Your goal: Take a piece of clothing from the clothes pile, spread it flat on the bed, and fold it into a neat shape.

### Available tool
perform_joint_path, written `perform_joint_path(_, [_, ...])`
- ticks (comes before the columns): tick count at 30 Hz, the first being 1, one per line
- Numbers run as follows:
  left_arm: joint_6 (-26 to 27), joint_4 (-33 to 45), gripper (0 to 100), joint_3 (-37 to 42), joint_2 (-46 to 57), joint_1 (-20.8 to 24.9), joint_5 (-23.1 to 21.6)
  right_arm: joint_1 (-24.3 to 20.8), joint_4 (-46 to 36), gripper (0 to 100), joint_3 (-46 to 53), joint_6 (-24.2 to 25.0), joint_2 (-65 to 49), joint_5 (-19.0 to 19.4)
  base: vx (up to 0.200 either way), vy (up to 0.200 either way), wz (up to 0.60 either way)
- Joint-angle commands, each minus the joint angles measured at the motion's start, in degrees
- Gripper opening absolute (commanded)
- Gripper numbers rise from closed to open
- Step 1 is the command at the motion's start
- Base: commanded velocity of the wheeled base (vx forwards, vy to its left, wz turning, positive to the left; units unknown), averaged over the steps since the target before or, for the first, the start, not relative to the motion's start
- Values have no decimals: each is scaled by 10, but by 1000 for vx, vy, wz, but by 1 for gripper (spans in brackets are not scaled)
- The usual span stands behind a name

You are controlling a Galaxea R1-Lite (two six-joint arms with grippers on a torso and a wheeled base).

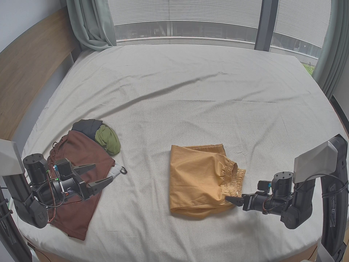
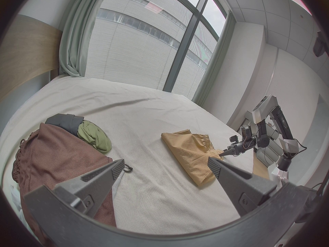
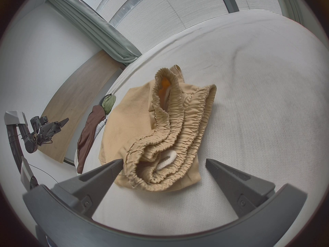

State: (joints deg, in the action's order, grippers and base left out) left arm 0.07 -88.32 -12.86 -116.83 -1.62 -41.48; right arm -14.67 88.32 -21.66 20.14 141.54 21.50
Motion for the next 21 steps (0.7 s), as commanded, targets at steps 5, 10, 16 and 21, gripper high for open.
perform_joint_path(5, [1,0,100,0,-1,0,0,-12,0,100,-21,26,24,0,0,0,0])
perform_joint_path(10, [1,0,100,0,0,1,-1,-23,1,100,-40,55,26,-1,0,0,0])
perform_joint_path(16, [1,0,100,1,-1,4,-1,-26,1,100,-56,81,25,-1,0,0,0])
perform_joint_path(21, [1,0,100,3,0,4,-1,-27,1,100,-62,87,25,-5,0,0,0])
